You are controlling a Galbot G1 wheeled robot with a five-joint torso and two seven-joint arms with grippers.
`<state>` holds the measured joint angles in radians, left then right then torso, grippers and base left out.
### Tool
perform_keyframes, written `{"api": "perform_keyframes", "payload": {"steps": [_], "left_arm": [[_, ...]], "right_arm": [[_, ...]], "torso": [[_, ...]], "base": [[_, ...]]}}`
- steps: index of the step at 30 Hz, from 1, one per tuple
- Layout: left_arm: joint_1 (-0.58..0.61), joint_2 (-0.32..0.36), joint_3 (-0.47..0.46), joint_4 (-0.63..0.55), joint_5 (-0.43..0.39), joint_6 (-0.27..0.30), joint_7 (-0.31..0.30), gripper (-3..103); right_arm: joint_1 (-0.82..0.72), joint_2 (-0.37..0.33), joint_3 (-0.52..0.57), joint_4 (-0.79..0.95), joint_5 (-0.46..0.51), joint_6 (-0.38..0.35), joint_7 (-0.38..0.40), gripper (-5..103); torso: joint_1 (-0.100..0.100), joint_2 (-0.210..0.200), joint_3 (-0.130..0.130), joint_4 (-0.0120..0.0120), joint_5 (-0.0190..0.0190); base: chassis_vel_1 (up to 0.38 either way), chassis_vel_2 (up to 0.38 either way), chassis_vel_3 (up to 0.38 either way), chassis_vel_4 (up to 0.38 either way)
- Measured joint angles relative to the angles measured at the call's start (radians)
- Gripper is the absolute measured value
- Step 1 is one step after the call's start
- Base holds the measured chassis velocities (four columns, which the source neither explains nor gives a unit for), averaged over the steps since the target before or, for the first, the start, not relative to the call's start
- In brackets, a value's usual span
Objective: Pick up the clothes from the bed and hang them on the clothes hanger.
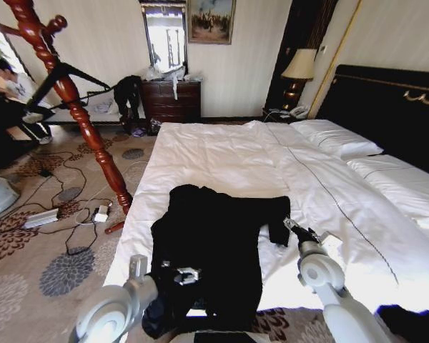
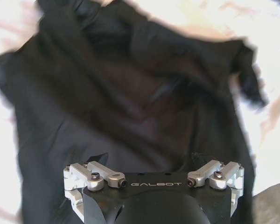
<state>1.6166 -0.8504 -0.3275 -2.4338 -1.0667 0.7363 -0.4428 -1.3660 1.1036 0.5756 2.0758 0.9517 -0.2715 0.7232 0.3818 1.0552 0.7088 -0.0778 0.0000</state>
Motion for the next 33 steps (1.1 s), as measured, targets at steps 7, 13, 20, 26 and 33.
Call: {"api": "perform_keyframes", "payload": {"steps": [7, 13, 20, 26, 33], "left_arm": [[0.055, 0.01, 0.078, 0.006, -0.029, 0.0, -0.017, 100], [0.014, 0.02, 0.13, -0.011, -0.15, -0.001, 0.098, 100], [-0.062, 0.007, 0.178, -0.003, -0.178, -0.001, 0.191, 100], [-0.018, 0.077, 0.088, -0.032, -0.063, -0.001, 0.019, 100], [0.096, 0.102, 0.09, -0.03, 0.071, -0.001, -0.064, 100]], "right_arm": [[0.016, 0.008, -0.018, -0.022, 0.0, 0.0, 0.004, 100], [0.017, 0.003, -0.016, -0.03, 0.002, 0.0, 0.009, 100], [0.016, 0.003, -0.016, -0.028, 0.004, 0.0, 0.015, 100], [-0.003, -0.003, 0.002, -0.012, 0.006, -0.001, 0.016, 100], [-0.004, 0.02, -0.003, 0.0, 0.01, -0.001, 0.019, 100]], "torso": [[0.0, 0.0, 0.0, -0.0002, 0.0], [0.0, 0.0, 0.0, -0.0003, 0.0001], [0.0, 0.0, 0.0, -0.0004, -0.0002], [0.0, 0.0, 0.0, -0.0004, 0.0], [0.0, 0.0, 0.0, 0.0, -0.0002]], "base": [[0.0, 0.0, 0.0, 0.0], [0.0, 0.0, 0.0, 0.0], [0.0, 0.0, 0.0, 0.0], [0.0, 0.0, 0.0, 0.0], [0.0, 0.0, 0.0, 0.0]]}}
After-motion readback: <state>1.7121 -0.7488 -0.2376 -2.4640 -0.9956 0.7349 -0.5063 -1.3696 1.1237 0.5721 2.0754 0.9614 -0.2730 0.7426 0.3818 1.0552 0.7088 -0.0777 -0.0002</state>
